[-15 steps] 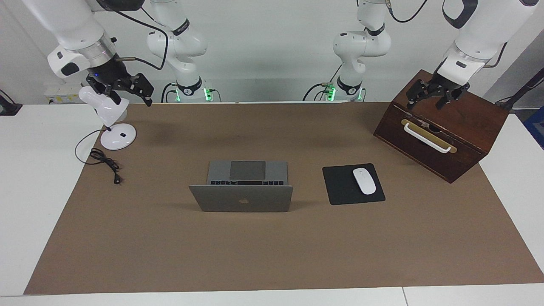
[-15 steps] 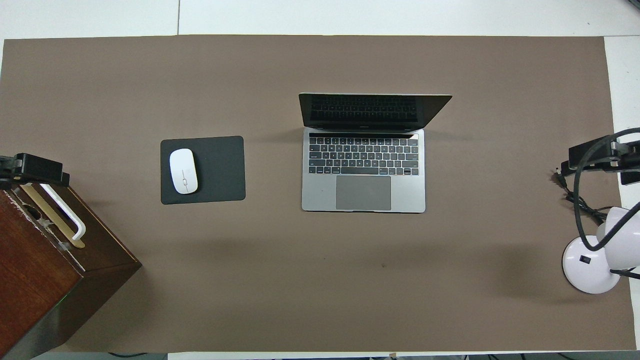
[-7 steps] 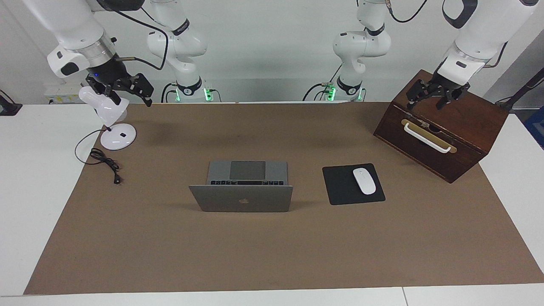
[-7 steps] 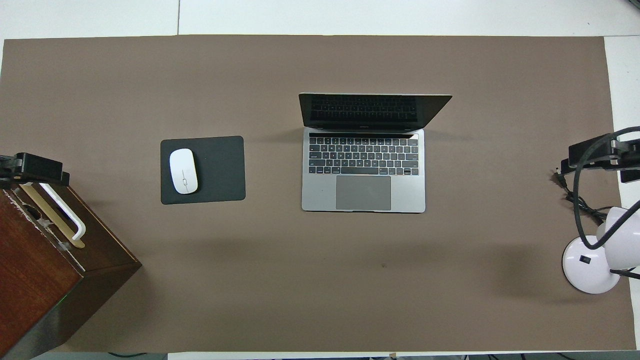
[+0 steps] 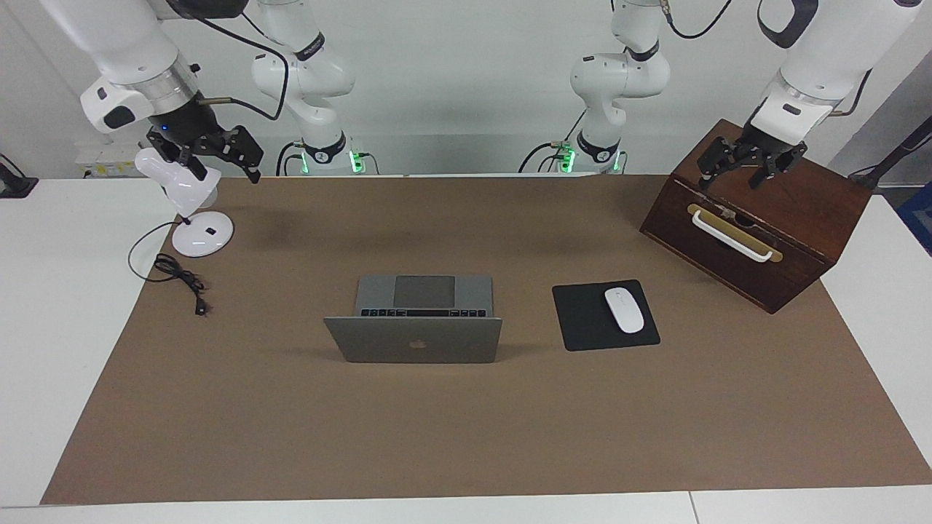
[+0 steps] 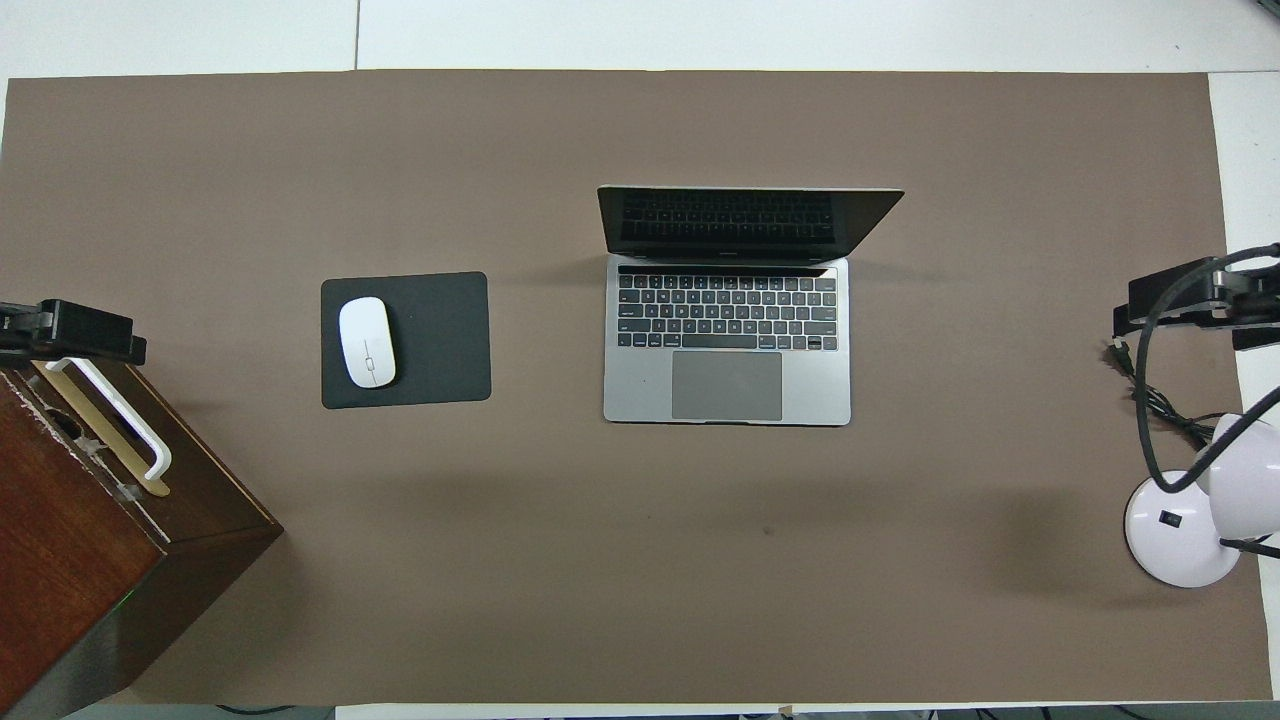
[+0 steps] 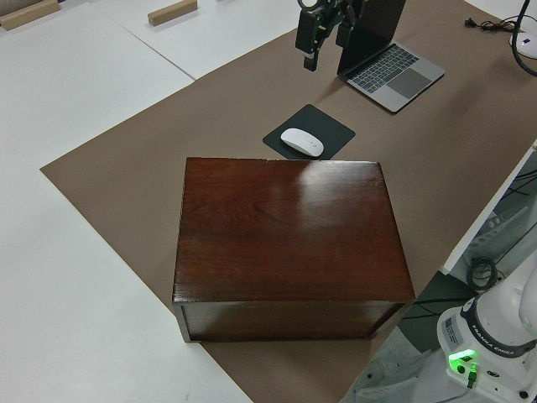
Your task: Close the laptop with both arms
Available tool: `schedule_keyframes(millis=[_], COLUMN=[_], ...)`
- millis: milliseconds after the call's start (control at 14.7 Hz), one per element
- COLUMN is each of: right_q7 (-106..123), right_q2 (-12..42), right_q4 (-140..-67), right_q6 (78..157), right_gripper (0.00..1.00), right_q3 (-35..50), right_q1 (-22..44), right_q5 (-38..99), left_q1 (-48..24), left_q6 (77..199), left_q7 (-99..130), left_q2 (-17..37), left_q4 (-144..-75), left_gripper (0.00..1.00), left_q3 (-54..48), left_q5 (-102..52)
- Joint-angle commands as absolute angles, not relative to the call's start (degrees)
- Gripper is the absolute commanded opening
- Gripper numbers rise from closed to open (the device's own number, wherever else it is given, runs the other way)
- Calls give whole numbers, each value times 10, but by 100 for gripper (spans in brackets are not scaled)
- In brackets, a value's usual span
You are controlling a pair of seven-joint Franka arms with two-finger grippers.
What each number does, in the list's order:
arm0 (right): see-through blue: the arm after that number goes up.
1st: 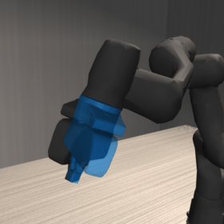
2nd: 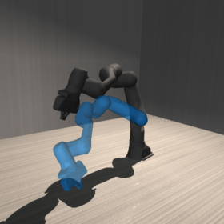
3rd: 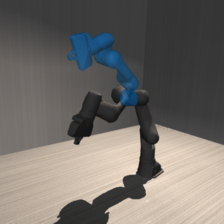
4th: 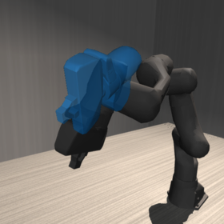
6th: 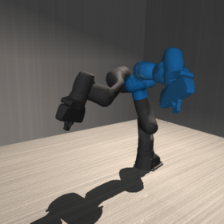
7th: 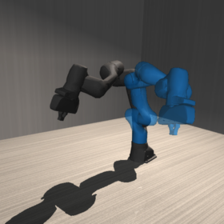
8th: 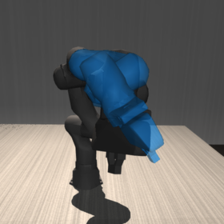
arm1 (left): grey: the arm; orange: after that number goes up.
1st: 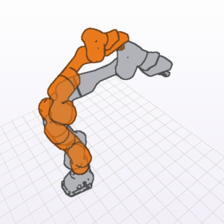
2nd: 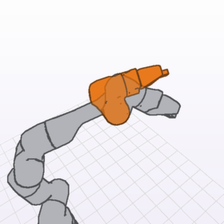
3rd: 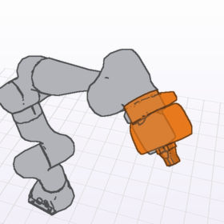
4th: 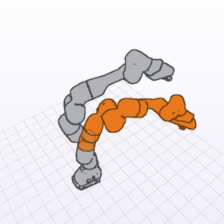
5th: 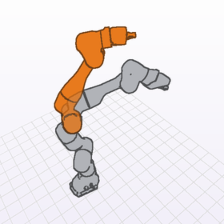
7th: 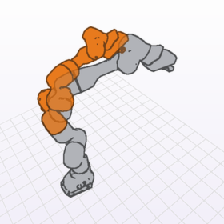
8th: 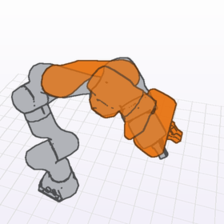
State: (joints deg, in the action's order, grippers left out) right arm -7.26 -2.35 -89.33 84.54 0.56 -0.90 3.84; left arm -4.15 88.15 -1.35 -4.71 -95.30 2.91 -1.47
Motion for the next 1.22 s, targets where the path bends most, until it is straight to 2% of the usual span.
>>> schedule_keyframes(millis=[0,204,272,339,407,543,950,1154], right_q7=[-61,-60,-60,-60,-58,-57,-51,-51], right_q2=[-32,-28,-28,-29,-28,-28,-5,3], right_q4=[-906,-907,-907,-907,-907,-913,-909,-905], right_q6=[860,867,868,868,870,877,914,927], right_gripper=[100,100,100,100,100,100,100,99], right_q3=[12,18,18,18,19,20,21,21], right_q1=[0,2,2,2,2,2,16,18], right_q5=[47,46,46,42,41,40,38,37], left_q1=[-46,-46,-46,-45,-43,-40,-37,-48], left_q6=[884,889,892,892,894,904,916,973], left_q7=[1,1,1,1,1,2,-1,1], left_q2=[-57,-57,-57,-57,-62,-66,-66,-73], left_q4=[-954,-955,-956,-957,-966,-973,-976,-1003], left_gripper=[100,100,89,65,35,0,0,0], left_q3=[29,29,29,28,28,29,31,26], left_q5=[-8,-8,-8,-8,-8,-8,-8,-9])
